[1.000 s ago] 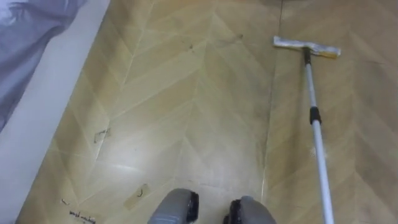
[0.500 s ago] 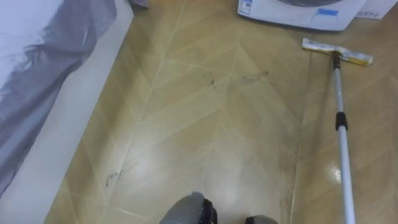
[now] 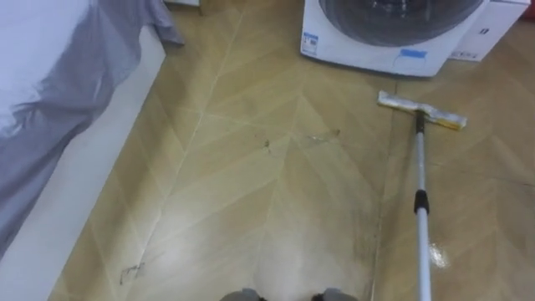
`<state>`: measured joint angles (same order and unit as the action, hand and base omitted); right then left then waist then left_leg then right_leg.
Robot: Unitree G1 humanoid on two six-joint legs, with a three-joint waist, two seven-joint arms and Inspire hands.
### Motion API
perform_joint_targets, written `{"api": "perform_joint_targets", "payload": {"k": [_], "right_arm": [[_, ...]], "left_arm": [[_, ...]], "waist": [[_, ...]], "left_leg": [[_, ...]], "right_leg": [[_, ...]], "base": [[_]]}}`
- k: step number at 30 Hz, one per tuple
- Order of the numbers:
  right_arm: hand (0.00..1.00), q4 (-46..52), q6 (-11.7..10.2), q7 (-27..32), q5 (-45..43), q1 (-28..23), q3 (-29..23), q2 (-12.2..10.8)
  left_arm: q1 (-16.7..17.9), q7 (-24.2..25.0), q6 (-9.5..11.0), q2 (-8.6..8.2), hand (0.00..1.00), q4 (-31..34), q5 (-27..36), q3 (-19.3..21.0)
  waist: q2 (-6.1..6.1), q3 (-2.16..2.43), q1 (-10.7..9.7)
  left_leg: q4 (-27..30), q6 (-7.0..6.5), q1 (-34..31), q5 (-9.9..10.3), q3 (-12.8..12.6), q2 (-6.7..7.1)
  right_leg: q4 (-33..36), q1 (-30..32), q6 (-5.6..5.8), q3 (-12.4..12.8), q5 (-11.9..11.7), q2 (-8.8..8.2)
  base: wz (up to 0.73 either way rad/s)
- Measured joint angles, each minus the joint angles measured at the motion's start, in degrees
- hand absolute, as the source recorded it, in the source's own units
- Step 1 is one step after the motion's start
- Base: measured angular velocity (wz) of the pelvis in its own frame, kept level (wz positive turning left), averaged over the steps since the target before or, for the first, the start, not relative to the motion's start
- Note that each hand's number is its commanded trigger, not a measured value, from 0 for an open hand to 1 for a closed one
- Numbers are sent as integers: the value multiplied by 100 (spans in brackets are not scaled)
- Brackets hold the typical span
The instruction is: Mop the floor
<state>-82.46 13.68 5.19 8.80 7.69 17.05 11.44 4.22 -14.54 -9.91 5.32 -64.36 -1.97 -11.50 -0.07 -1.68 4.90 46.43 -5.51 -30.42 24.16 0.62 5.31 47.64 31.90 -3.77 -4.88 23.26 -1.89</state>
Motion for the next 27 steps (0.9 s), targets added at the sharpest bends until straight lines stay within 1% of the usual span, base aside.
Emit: {"api": "perform_joint_targets", "payload": {"k": [1,2,3,5,6,7,8,9,10,12,13,14,16,17,19,21,22,23,24,25,27], "right_arm": [[100,4,-10,-6,12,154,-98,14],[100,13,-21,-10,14,228,-137,19],[100,25,-69,-22,21,333,-184,19],[100,36,-234,-103,88,408,-270,16],[100,46,-252,-139,152,408,-268,16],[100,66,-271,-204,329,395,-265,21],[100,71,-319,-280,500,294,-263,23],[100,84,-360,-312,555,243,-274,24],[100,118,-428,-375,643,95,-331,18],[100,213,-514,-418,720,-183,-435,7],[100,267,-582,-423,735,-367,-538,-17],[100,268,-644,-458,758,-542,-605,-31],[100,261,-676,-465,860,-732,-701,-33],[100,268,-698,-460,920,-848,-722,-32],[100,270,-751,-464,919,-958,-721,-37],[100,247,-795,-466,916,-1055,-725,-38],[100,243,-802,-467,876,-1071,-727,-42],[100,222,-801,-478,817,-1135,-745,-45],[100,220,-797,-488,748,-1138,-776,-45],[100,221,-797,-511,629,-1144,-858,-45],[100,225,-795,-541,580,-1163,-992,-69]], "left_arm": [[-38,1,0,25,0,-48,-29,12],[-46,1,0,40,0,-60,-43,23],[-53,2,-1,89,0,-85,-51,39],[-41,9,2,184,0,-83,-81,206],[-22,20,2,223,0,-86,-81,227],[8,43,7,317,0,-114,-90,227],[53,59,8,408,0,-126,-159,235],[80,65,10,446,0,-125,-201,244],[113,83,25,498,0,-102,-273,347],[247,119,33,490,0,-131,-378,538],[330,134,35,458,0,-134,-518,673],[425,158,32,445,0,-129,-631,695],[554,199,20,438,0,-128,-789,696],[600,248,-2,437,0,-129,-835,715],[616,290,-15,433,0,-130,-902,731],[618,306,-15,407,0,-121,-913,838],[618,333,-25,370,0,-119,-1010,968],[616,371,-43,325,0,-119,-1111,1093],[619,383,-52,296,0,-120,-1156,1145],[616,400,-60,240,0,-121,-1223,1229],[605,421,-54,193,0,-112,-1247,1330]], "waist": [[-7,-4,12],[-1,-3,14],[0,-5,27],[-15,-10,32],[-20,-8,28],[-56,-6,25],[-86,5,13],[-96,15,1],[-115,79,-4],[-124,94,-10],[-131,114,-27],[-135,135,-84],[-115,148,-149],[-110,163,-165],[-101,164,-171],[-85,164,-184],[-81,161,-207],[-70,142,-267],[-62,138,-290],[-44,143,-304],[-29,145,-318]], "left_leg": [[-295,18,167,-137,4,-28],[-441,28,261,-208,3,-60],[-748,48,469,-356,4,-110],[-1348,79,957,-595,7,-165],[-1512,84,1106,-658,14,-166],[-1856,97,1419,-781,14,-158],[-2199,113,1724,-896,20,-163],[-2342,121,1851,-942,46,-164],[-2620,131,2093,-1023,66,-174],[-2879,138,2387,-1062,62,-211],[-2979,139,2563,-1063,62,-230],[-3079,139,2739,-1064,49,-241],[-3222,140,2970,-1063,41,-248],[-3295,140,3085,-1063,11,-256],[-3341,140,3203,-1063,-41,-263],[-3408,140,3324,-1063,-43,-265],[-3450,140,3414,-1063,-46,-266],[-3492,140,3502,-1063,-81,-269],[-3501,140,3538,-1063,-112,-270],[-3515,140,3599,-1063,-228,-280],[-3517,140,3627,-1063,-262,-287]], "right_leg": [[-303,-160,-3,0,-157,34],[-474,-270,-8,-4,-249,63],[-833,-487,-18,1,-431,125],[-1471,-986,-25,1,-706,195],[-1624,-1132,-22,-8,-757,204],[-1903,-1417,-24,-26,-845,204],[-2207,-1695,-26,-31,-930,215],[-2354,-1815,-23,-33,-973,226],[-2627,-2049,-27,-32,-1048,255],[-2946,-2373,-34,-48,-1124,304],[-3121,-2580,-33,-64,-1139,327],[-3266,-2782,-28,-69,-1145,344],[-3436,-3025,-22,-47,-1149,361],[-3508,-3142,-18,-24,-1152,375],[-3552,-3252,-17,-2,-1151,381],[-3617,-3376,-17,5,-1151,388],[-3668,-3465,-16,3,-1151,391],[-3702,-3542,-15,13,-1149,393],[-3708,-3575,-12,16,-1146,392],[-3710,-3608,-8,32,-1139,391],[-3709,-3617,-8,61,-1130,395]], "base": [[-4],[-12],[-11],[-7],[0],[5],[8],[9],[6],[0],[4],[8],[3],[-5],[-9],[-3],[0],[0],[-5],[-10],[-9]]}}
